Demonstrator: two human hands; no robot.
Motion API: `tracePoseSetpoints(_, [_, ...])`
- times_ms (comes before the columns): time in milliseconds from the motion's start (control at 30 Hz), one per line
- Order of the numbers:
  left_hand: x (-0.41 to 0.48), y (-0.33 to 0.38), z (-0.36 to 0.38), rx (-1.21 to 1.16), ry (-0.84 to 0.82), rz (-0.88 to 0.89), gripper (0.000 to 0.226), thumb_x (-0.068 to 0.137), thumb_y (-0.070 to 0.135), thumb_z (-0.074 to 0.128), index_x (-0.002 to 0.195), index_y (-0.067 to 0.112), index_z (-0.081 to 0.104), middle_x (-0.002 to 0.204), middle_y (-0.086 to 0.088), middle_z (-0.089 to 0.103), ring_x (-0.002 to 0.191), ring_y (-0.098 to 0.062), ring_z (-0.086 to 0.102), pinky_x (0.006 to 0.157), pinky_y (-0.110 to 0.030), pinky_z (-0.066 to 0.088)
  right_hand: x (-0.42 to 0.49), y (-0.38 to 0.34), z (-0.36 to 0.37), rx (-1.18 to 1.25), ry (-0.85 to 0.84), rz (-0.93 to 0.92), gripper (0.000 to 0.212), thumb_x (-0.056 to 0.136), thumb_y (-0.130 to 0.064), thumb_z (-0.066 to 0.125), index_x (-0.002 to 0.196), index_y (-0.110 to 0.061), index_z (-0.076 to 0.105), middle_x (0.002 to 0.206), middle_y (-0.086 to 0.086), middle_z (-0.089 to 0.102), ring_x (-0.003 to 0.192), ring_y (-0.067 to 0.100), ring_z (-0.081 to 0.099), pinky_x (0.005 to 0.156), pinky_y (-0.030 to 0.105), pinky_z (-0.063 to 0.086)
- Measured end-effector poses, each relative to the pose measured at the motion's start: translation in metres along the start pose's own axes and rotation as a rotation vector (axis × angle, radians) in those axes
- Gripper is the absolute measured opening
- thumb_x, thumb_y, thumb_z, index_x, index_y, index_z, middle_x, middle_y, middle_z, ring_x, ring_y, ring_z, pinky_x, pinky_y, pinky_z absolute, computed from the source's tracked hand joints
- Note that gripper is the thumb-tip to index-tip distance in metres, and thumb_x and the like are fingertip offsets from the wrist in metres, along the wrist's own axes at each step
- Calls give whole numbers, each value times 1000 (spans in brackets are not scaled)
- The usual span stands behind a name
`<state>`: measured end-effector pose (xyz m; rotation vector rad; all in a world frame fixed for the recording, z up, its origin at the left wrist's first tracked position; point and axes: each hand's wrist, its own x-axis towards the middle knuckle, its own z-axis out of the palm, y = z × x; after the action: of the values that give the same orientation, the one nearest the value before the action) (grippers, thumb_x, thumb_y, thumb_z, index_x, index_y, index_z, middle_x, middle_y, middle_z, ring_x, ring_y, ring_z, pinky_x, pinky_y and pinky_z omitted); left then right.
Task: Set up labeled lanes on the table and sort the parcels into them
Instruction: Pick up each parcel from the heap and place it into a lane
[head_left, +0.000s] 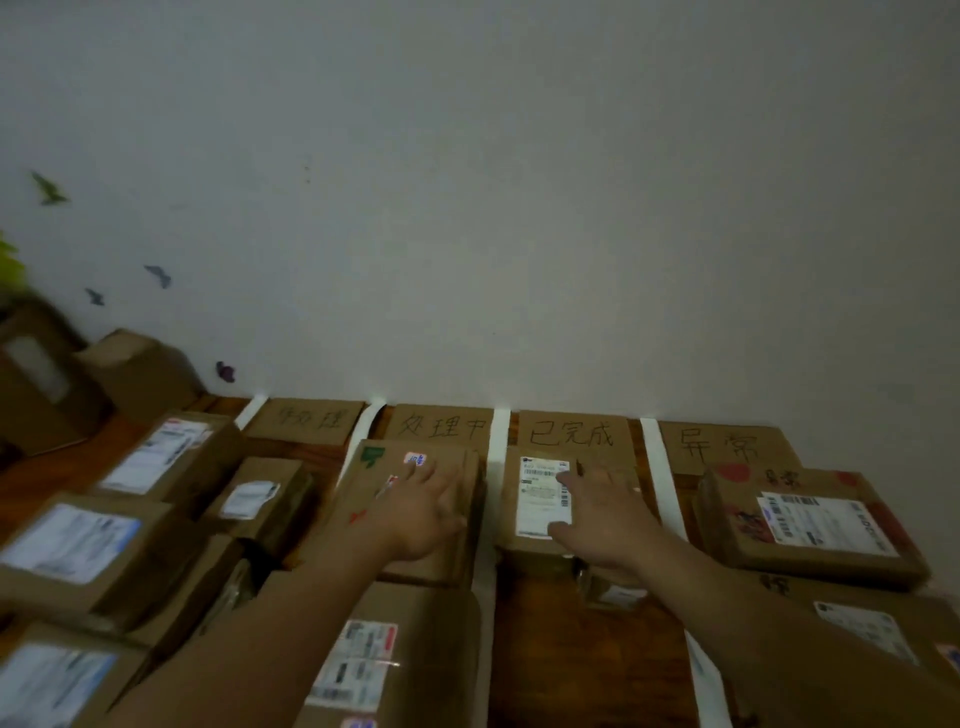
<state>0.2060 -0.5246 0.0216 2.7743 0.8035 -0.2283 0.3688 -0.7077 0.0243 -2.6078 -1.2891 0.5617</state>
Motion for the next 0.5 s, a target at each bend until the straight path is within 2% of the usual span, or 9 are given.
tracePoseSetpoints(233, [-96, -115, -48, -80, 104, -164, 78, 89, 50, 53, 151, 30, 11, 160, -1, 4, 147, -27, -3, 118, -48, 12, -3, -152, 8, -31, 48, -146, 67, 87, -52, 52, 146, -28, 31, 153, 9, 29, 139, 28, 27, 111, 43, 31])
tracePoseSetpoints(333, [-152, -175, -65, -62, 126, -201, 75, 91, 46, 51, 151, 29, 10, 160, -3, 2, 147, -26, -3, 118, -46, 8, -12, -225, 25, -52, 49, -219, 66, 90, -50, 51, 147, -27, 30, 155, 6, 26, 139, 27, 28, 111, 39, 30])
tracePoseSetpoints(500, [-243, -276, -86, -63, 123, -366, 74, 91, 50, 49, 150, 35, 6, 160, 1, 0, 147, -28, -6, 116, -52, 11, -25, -343, 50, 6, 101, -378, 57, 90, -47, 51, 142, -25, 39, 145, 5, 38, 133, 25, 35, 107, 36, 34])
